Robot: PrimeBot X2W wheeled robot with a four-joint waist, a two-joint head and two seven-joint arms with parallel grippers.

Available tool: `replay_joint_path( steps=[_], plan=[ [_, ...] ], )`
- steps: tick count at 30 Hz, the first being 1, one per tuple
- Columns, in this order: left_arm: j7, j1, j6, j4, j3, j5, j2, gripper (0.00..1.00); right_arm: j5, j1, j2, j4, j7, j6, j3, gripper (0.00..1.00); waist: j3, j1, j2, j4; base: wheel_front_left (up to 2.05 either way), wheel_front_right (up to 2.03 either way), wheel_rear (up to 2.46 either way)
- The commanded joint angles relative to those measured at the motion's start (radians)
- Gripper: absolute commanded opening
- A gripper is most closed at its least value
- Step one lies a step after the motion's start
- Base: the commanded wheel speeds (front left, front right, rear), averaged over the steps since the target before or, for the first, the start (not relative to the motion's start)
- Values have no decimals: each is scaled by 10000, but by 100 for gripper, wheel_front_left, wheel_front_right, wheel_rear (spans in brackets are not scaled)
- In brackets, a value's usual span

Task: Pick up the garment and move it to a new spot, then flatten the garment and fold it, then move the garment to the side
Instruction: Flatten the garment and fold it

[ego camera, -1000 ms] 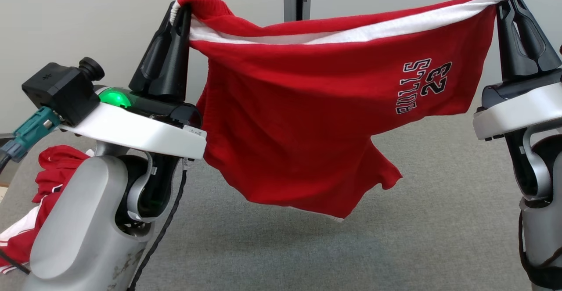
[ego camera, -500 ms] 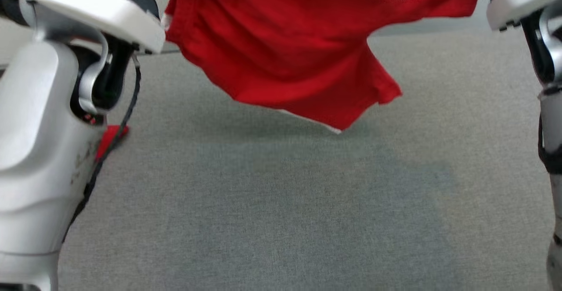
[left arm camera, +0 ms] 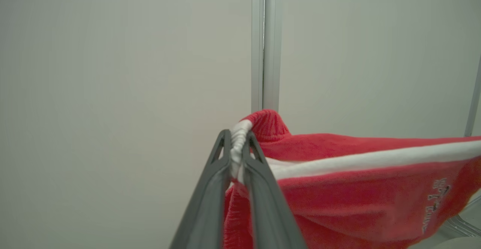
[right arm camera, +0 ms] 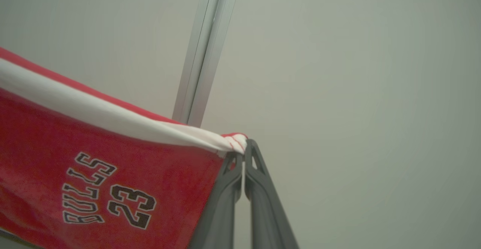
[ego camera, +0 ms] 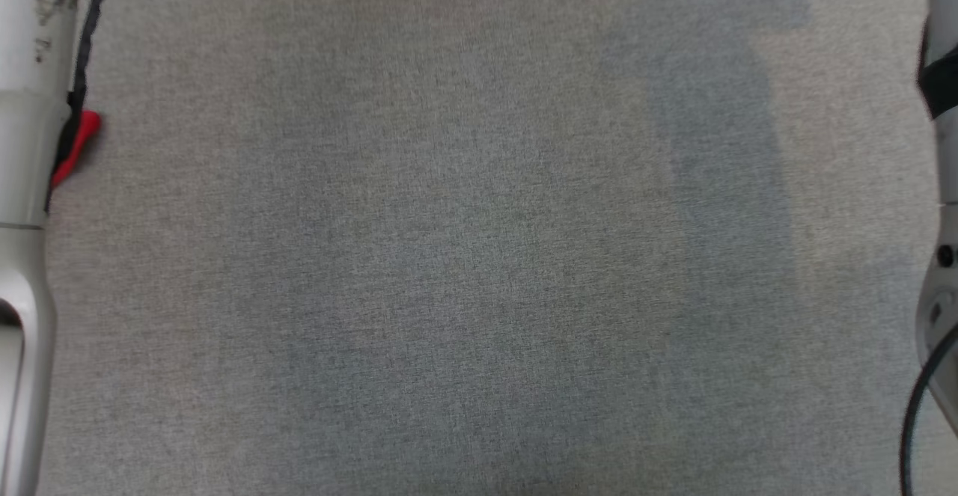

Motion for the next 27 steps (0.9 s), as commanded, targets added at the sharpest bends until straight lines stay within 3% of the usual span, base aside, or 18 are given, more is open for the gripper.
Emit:
replay_joint_path(
  steps=[1,7,14,21,27],
  plan=[
    [-73,-12,-121,299,39,33,-29,0,-137,101,71,338,-167,-20,22,0,341,0,0,49,0,0,0],
    [-130,887,-475,981,-187,523,-272,0,-110,773,264,1986,-510,-20,361,0,374,0,0,264,0,0,0],
    [-122,3242,-717,1138,-854,1272,-377,0,525,2315,320,3390,-656,-20,850,0,-434,0,0,510,0,0,0],
    [-123,5535,-741,1101,-1722,1262,-395,0,1573,4488,134,3658,-657,-20,1702,0,-1841,0,0,658,0,0,0],
    [-124,6727,-745,918,-2542,1188,-235,0,2365,5466,-82,3960,-658,-20,2501,0,-2696,0,0,676,0,0,0]
  ],
)
